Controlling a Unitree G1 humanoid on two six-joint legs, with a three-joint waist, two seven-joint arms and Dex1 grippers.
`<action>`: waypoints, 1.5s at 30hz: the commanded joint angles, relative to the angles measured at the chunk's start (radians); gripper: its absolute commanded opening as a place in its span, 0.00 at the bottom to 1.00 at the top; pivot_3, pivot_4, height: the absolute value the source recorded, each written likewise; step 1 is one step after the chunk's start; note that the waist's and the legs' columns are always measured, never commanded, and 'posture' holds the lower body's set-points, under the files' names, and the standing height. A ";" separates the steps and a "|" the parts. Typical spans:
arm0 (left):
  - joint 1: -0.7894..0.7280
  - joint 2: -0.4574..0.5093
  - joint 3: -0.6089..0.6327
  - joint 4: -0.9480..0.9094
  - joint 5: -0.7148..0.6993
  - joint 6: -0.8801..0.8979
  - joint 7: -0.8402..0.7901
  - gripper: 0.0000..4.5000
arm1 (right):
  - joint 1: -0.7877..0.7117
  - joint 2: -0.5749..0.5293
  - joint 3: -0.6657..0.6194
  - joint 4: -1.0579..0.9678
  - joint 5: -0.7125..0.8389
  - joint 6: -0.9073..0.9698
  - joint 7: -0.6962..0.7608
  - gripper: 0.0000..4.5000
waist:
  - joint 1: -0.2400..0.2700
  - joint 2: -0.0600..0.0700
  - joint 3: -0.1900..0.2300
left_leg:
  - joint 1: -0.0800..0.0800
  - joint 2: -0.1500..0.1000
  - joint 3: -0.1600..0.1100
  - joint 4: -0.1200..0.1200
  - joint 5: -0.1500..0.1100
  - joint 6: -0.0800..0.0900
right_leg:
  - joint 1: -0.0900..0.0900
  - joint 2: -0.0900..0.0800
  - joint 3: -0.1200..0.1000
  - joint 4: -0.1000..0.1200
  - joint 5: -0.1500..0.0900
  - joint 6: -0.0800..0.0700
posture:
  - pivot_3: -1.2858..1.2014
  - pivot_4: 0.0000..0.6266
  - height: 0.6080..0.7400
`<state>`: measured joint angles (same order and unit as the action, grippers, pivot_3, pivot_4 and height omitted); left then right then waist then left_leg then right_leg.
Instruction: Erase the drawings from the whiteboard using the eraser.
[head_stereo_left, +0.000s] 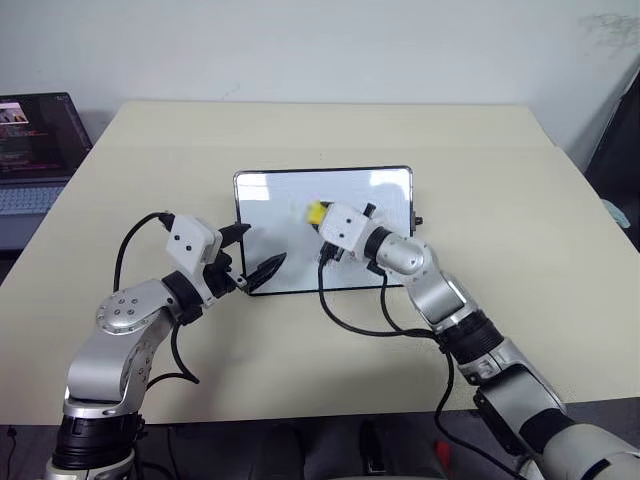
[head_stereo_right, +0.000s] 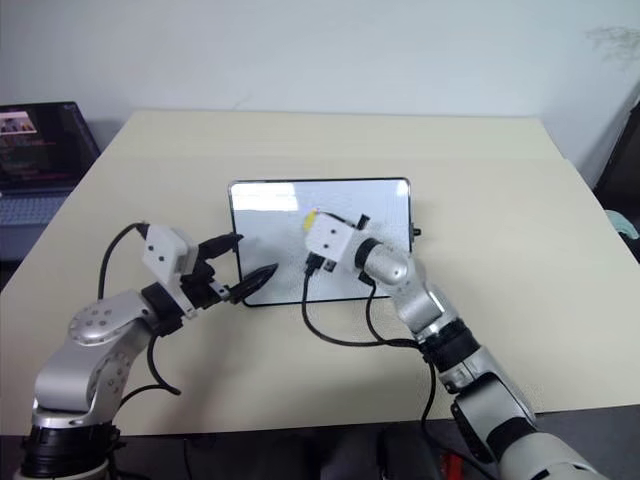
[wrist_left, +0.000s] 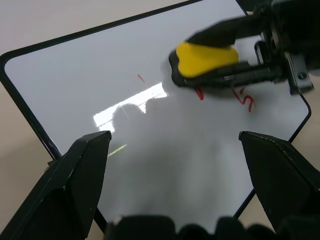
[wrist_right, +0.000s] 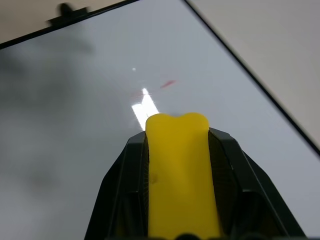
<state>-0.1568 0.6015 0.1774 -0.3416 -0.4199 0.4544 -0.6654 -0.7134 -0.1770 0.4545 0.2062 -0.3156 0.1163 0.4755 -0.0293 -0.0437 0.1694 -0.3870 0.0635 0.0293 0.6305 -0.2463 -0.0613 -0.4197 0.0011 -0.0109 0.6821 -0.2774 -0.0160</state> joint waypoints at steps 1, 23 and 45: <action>-0.005 0.007 0.010 -0.026 -0.001 -0.013 0.004 1.00 | 0.023 -0.026 0.032 0.017 -0.039 0.049 0.049 0.29 | 0.000 0.000 0.000 | 0.002 0.000 0.000 0.000 0.000 0.000 | 0.001 0.000 0.000 0.000 0.000 -0.001 | 0.52 0.24 1.00; -0.006 0.005 0.012 -0.017 0.000 -0.020 0.002 1.00 | -0.005 -0.074 0.079 0.026 -0.087 0.070 0.141 0.29 | 0.000 -0.001 -0.001 | 0.010 0.000 0.000 0.000 0.002 0.001 | 0.010 0.001 0.000 -0.001 0.001 0.000 | 0.52 0.24 1.00; -0.022 0.002 0.012 -0.002 -0.006 -0.022 -0.003 1.00 | -0.010 -0.117 0.092 0.033 -0.149 0.086 0.180 0.29 | 0.000 -0.001 -0.001 | 0.017 0.000 0.000 0.000 0.004 0.002 | 0.015 0.001 0.001 -0.002 0.002 0.001 | 0.52 0.24 1.00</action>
<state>-0.1629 0.6012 0.1789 -0.3257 -0.4188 0.4512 -0.6669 -0.7509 -0.2712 0.5239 0.1977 -0.4478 0.1447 0.6063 -0.0289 -0.0449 0.1682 -0.3695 0.0634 0.0295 0.6300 -0.2428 -0.0590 -0.4046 0.0018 -0.0100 0.6810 -0.2755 -0.0149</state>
